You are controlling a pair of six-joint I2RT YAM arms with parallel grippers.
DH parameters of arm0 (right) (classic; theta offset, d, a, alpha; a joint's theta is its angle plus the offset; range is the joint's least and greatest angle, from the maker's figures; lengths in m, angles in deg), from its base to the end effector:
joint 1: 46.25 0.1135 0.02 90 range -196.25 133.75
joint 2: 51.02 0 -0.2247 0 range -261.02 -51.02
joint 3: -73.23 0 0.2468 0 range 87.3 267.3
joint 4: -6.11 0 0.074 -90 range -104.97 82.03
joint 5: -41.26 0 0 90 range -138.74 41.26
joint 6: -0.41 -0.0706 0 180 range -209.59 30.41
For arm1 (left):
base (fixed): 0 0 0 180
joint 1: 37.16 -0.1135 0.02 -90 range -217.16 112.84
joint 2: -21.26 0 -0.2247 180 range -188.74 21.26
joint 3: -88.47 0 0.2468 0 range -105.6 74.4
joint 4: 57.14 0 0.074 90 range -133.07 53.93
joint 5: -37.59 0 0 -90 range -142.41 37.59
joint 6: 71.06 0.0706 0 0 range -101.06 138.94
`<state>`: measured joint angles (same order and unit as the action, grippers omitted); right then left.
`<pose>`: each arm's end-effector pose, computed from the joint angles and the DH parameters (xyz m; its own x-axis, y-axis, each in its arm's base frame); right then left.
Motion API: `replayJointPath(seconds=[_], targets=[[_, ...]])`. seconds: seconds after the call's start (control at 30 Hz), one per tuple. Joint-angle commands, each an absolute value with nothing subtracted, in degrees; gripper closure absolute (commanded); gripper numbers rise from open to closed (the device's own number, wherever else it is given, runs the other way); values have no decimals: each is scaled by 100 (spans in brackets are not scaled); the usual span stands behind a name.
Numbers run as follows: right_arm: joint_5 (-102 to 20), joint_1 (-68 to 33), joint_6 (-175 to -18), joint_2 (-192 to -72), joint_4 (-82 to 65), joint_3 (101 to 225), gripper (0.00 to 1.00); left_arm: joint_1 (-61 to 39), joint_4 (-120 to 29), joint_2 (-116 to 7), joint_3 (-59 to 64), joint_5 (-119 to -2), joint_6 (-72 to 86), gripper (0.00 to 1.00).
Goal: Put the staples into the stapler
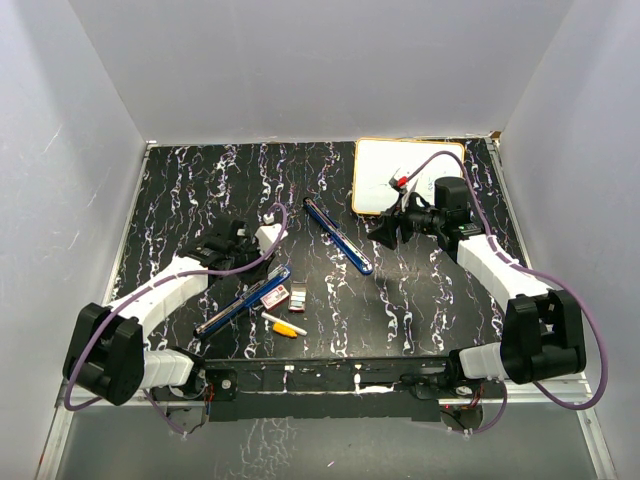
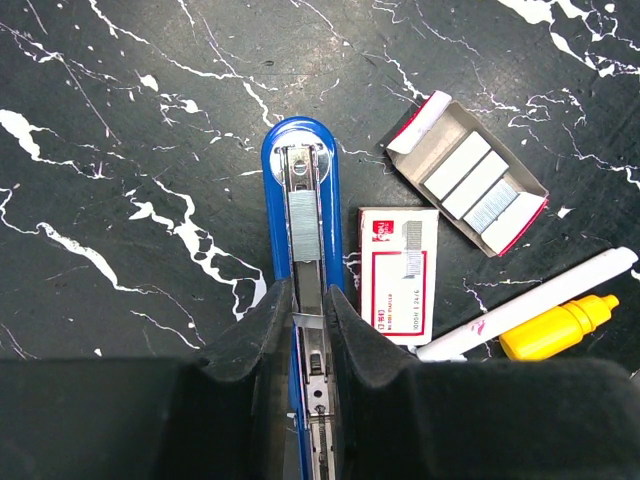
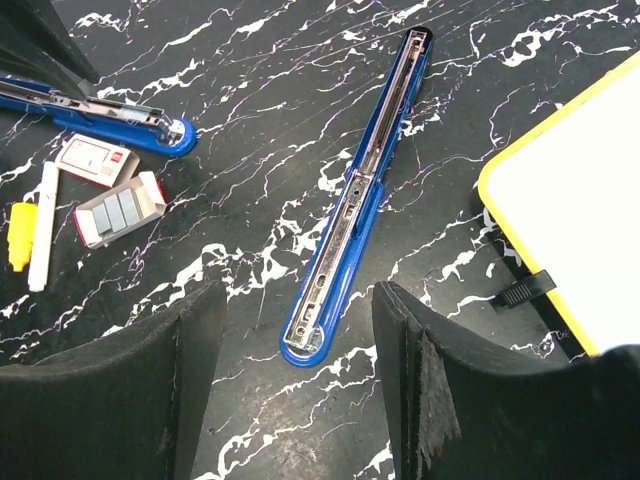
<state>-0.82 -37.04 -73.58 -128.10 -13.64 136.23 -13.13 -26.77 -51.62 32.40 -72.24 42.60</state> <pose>0.2975 0.1013 0.2049 -0.3308 -0.2409 -0.9124 -0.8397 0.5164 0.1681 0.2510 -0.1382 0.1539 -0.3754 0.5807 -0.7224 0.8126 0.5811 0.0449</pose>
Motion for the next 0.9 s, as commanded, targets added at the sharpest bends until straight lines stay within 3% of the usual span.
replayJointPath(seconds=[0.0,0.87], targets=[[-49,-3742,-7422,-12663,-1043,13612,37,-1249,-2647,-5206,3135,-7184,4225,99],[-31,-3834,-7441,-12723,-1046,13548,35,-1176,-2580,-4936,3029,-7183,4112,100]])
